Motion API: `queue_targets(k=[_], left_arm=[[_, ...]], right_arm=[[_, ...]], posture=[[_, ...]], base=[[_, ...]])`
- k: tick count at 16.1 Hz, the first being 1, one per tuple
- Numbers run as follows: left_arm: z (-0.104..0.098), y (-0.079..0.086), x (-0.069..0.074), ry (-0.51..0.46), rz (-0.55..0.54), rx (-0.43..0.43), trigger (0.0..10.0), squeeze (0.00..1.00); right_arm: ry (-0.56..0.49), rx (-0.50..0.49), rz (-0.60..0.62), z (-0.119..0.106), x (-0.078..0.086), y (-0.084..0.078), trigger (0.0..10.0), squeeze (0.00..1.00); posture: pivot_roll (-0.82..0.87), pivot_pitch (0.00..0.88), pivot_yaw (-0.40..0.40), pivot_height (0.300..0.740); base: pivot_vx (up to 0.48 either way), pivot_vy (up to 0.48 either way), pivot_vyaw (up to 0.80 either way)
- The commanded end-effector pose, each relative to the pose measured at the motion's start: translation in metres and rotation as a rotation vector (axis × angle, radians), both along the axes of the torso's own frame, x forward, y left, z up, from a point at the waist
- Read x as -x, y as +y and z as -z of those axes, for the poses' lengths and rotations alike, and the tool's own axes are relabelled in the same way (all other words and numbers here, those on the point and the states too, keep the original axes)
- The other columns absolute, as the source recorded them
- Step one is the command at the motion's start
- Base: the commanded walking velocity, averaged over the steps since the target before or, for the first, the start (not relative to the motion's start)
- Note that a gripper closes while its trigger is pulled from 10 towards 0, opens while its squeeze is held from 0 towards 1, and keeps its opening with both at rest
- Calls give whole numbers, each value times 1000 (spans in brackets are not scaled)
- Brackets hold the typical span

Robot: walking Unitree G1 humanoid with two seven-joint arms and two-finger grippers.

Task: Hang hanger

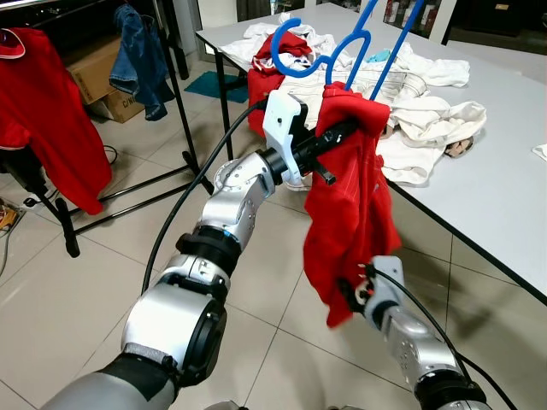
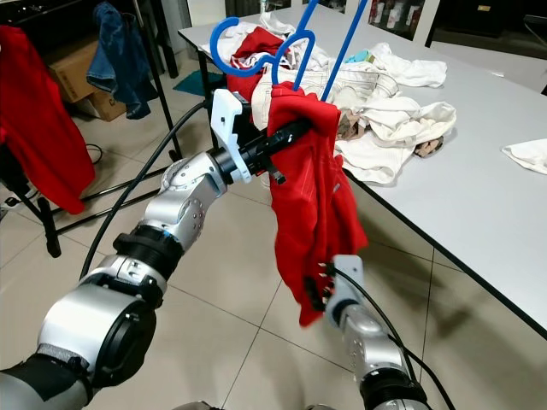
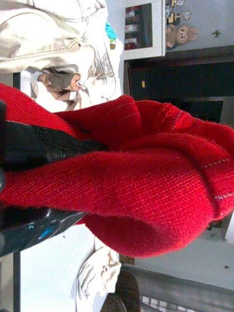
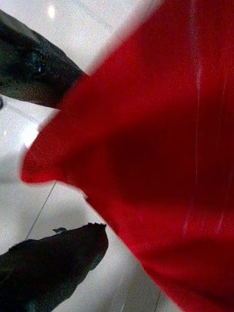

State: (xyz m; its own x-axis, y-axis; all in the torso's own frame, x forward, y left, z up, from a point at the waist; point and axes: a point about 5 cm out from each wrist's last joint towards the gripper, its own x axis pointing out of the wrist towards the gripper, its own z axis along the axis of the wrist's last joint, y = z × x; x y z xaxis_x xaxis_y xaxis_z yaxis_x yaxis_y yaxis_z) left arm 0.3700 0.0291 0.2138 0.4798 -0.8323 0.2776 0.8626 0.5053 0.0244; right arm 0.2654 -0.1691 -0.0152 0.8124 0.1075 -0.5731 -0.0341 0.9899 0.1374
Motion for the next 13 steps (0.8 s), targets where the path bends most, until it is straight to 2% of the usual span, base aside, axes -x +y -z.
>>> queue_targets(k=[1, 3, 4, 7, 8, 9, 10, 11, 12, 13], left_arm=[[-10, -1, 1, -42, 12, 3, 10000, 0], [-8, 1, 2, -42, 13, 1, 10000, 0], [-7, 3, 2, -42, 10, -4, 10000, 0], [-6, 5, 3, -40, 10, -3, 10000, 0], [-7, 5, 3, -39, 13, 1, 10000, 0], [-7, 4, 4, -39, 18, 3, 10000, 0], [-7, 3, 4, -38, 23, 5, 10000, 0], [-8, 1, 5, -38, 27, 5, 10000, 0], [-8, 1, 5, -38, 32, 5, 10000, 0], [-8, 0, 5, -39, 36, 4, 10000, 0]], right_arm=[[-6, 37, 40, -1, -3, -5, 10000, 0], [-2, 102, 124, 0, -3, -20, 10000, 0], [-8, 100, 131, 0, -2, -23, 10000, 0], [-31, 73, 105, 1, 2, -22, 10000, 0], [-54, 19, 61, 1, 2, -11, 1922, 0], [-81, -43, -2, -1, 1, 3, 0, 0], [-106, -87, -48, -5, -2, 16, 667, 0], [-119, -102, -59, -8, -5, 22, 2196, 0], [-121, -100, -59, -9, -7, 24, 7647, 0], [-127, -97, -61, -11, -10, 25, 10000, 0]], posture=[[-124, 0, 69, 740], [-119, 0, 66, 740], [-119, 0, 67, 740], [-126, 0, 67, 740], [-132, 0, 69, 740], [-135, 0, 70, 740], [-137, 0, 69, 740], [-138, 0, 70, 740], [-139, 0, 68, 740], [-139, 0, 68, 740]], base=[[0, 0, 0], [0, 0, 0], [0, 0, 0], [0, 0, 0], [0, 0, 0], [0, 0, 0], [0, 0, 0], [0, 0, 0], [0, 0, 0], [0, 0, 0]])
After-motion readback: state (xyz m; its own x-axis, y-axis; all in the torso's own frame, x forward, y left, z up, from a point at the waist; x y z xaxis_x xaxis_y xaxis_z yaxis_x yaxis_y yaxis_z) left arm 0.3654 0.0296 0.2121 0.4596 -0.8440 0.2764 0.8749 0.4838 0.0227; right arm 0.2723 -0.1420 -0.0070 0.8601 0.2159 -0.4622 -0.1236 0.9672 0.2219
